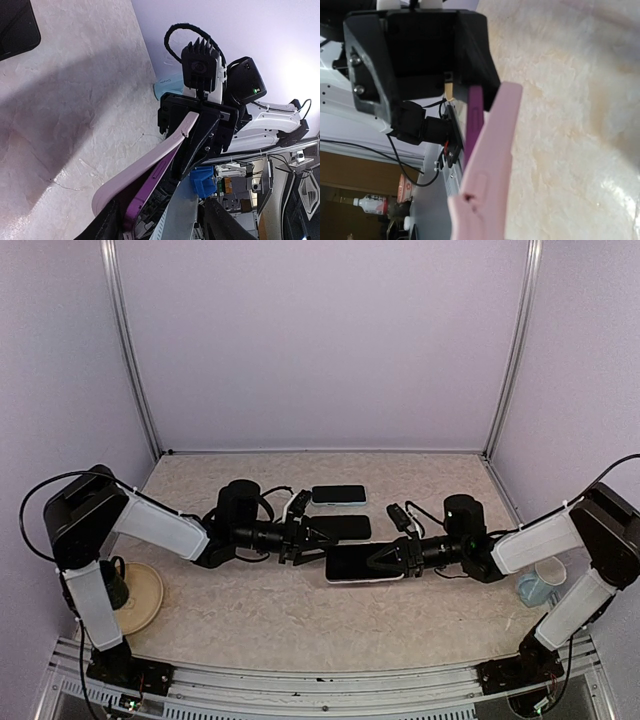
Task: Put the phone into the phone case
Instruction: Install the phone on the phone case, then press the phone case with the phone inside.
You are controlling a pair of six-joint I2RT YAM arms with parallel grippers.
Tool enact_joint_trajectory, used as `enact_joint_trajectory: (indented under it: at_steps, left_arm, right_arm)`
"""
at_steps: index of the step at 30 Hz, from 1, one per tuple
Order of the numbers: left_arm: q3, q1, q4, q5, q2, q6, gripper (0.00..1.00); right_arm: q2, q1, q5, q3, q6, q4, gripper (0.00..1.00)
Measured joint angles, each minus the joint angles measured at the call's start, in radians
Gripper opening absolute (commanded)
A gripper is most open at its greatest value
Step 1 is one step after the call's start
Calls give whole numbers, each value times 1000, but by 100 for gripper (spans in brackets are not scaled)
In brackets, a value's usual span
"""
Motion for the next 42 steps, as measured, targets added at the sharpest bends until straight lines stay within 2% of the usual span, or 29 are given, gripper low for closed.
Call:
enact_joint_trajectory:
  at_steps: [15,28,36,42]
  left_arm:
    - [-69,5,9,-2,-53,40,61]
    - [-112,-25,220,85,-53,-55,63]
    - [-112,-55,297,122,-32,-99,63]
    - [-111,-66,304,127,-20,-104,59]
  right_arm:
    - [-89,-1,-87,-6,-108,-42,0]
    - [-163,2,-142,3,-338,-219,0]
    - [-184,3,-153,5,-395,-287,0]
    - [-188,11,-154,6,-407,-305,0]
